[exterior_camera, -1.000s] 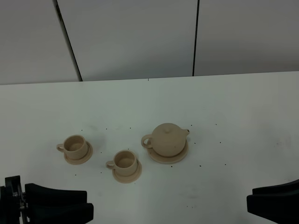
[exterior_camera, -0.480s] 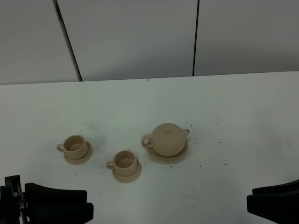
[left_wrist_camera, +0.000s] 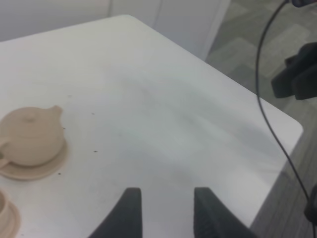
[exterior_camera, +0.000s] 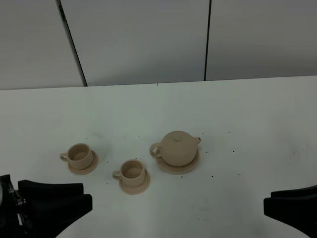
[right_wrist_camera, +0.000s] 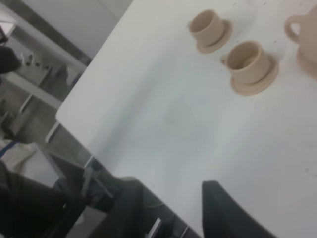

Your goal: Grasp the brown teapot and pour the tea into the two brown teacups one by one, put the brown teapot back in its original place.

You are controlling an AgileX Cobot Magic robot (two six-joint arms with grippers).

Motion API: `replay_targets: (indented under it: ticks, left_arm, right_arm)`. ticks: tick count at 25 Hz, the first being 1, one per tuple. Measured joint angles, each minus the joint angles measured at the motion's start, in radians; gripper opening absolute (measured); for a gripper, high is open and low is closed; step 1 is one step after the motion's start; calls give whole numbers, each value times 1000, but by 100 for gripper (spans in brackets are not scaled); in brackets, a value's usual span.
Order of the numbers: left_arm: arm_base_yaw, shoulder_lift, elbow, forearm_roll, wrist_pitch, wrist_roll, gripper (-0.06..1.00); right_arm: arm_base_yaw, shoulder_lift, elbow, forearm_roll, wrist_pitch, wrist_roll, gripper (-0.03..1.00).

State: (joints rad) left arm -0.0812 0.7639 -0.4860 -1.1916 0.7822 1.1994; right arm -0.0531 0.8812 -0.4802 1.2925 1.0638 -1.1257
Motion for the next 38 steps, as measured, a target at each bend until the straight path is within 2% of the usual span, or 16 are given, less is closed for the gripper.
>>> replay_targets:
  ticks: [5,8,13,18,21,29,32,38]
  left_arm:
    - [0,0,0,13,-25,-28,32]
    - [0,0,-29,93,-25,-106,32]
    - [0,0,-115,319,-5,-346,32]
    - [0,-45,-152,623,48,-601,32]
    - [0,-127,-153,776,78,-762,30]
    - [0,-385,-156,1094,237,-1049,28]
    - [0,-443,-157,1192,299,-1109,28]
    - [0,-507,-117,1243,342,-1155,28]
  right_arm:
    - [0,0,0,2,-71,9,28]
    - [0,0,0,2,-113,18,28]
    - [0,0,0,3,-151,21,28]
    - [0,0,0,10,-186,21,28]
    - [0,1,-1,12,-197,21,28]
    - [0,74,-54,18,-205,23,28]
    - [0,106,-64,26,-228,15,28]
    - [0,158,-73,33,-307,-26,28]
